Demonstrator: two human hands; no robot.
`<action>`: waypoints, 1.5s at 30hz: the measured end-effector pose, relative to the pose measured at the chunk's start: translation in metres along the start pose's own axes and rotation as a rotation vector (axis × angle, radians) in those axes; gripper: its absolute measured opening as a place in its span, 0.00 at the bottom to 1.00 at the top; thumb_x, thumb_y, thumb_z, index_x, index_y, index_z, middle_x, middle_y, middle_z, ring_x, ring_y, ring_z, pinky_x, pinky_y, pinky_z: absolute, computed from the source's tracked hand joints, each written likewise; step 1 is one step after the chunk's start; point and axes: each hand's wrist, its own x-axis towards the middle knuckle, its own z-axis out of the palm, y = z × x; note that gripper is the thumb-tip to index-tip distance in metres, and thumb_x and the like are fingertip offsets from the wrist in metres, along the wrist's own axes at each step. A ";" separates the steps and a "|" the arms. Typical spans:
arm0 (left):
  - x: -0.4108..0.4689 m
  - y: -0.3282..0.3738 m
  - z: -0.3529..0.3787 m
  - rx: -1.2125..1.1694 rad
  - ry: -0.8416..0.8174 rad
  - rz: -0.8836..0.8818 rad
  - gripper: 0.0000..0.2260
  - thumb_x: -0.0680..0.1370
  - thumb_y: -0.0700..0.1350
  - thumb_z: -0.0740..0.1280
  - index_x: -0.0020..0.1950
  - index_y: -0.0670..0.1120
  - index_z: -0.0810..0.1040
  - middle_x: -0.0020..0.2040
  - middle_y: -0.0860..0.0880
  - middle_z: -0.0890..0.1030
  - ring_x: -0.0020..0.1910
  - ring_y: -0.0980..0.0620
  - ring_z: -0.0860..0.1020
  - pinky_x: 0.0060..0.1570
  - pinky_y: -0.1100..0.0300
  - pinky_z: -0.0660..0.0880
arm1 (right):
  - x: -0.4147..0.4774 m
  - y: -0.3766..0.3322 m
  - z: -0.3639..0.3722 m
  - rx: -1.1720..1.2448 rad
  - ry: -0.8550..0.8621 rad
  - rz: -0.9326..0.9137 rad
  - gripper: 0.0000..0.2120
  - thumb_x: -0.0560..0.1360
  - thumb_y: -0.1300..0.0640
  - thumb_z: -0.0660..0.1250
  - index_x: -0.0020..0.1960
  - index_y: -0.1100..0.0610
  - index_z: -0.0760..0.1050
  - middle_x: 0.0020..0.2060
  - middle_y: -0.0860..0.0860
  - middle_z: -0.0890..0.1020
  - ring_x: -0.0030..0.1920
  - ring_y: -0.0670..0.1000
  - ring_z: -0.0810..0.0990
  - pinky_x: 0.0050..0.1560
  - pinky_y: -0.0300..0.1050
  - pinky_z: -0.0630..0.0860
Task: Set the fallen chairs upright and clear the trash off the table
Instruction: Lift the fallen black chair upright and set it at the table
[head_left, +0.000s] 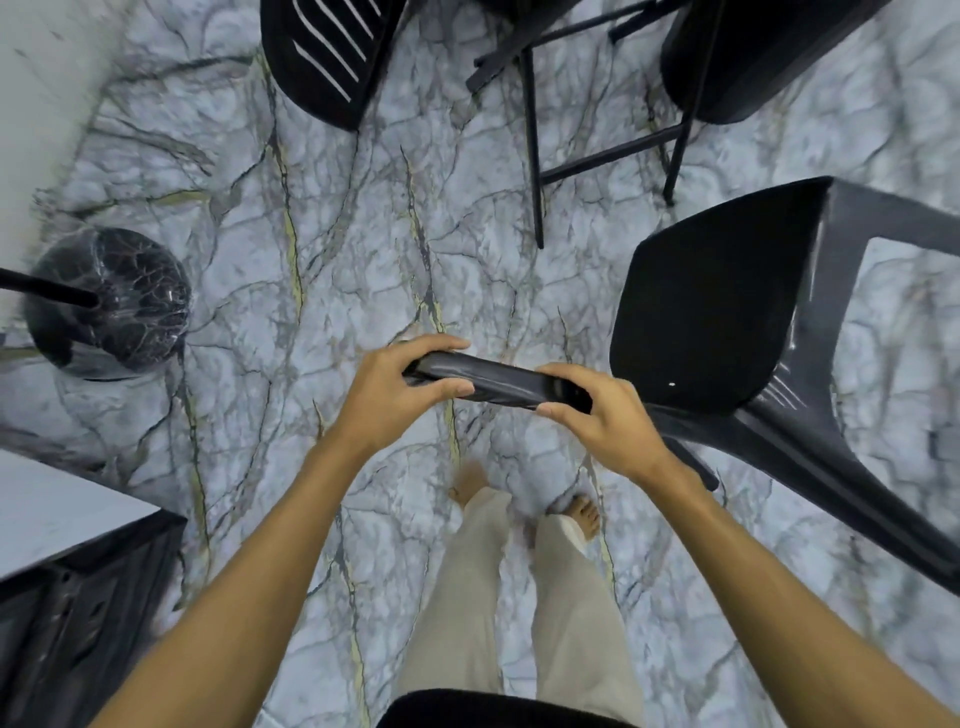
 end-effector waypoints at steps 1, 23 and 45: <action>-0.007 0.011 0.004 -0.021 -0.008 -0.007 0.17 0.69 0.54 0.75 0.57 0.58 0.81 0.55 0.55 0.83 0.55 0.59 0.81 0.59 0.58 0.77 | -0.012 0.000 -0.011 0.009 0.010 0.003 0.20 0.74 0.49 0.71 0.64 0.52 0.77 0.53 0.44 0.82 0.52 0.42 0.80 0.53 0.31 0.73; -0.155 0.263 0.219 -0.032 0.097 0.179 0.13 0.72 0.53 0.74 0.56 0.59 0.83 0.52 0.62 0.85 0.54 0.62 0.81 0.55 0.66 0.76 | -0.263 0.059 -0.237 0.091 0.064 -0.199 0.13 0.78 0.56 0.68 0.60 0.43 0.73 0.52 0.33 0.78 0.54 0.36 0.77 0.52 0.27 0.70; -0.188 0.330 0.315 0.122 -0.047 0.408 0.17 0.75 0.51 0.73 0.64 0.56 0.80 0.59 0.64 0.81 0.60 0.65 0.77 0.62 0.64 0.70 | -0.377 0.069 -0.328 0.267 0.350 -0.253 0.15 0.66 0.48 0.79 0.49 0.50 0.81 0.43 0.46 0.84 0.45 0.49 0.83 0.47 0.36 0.76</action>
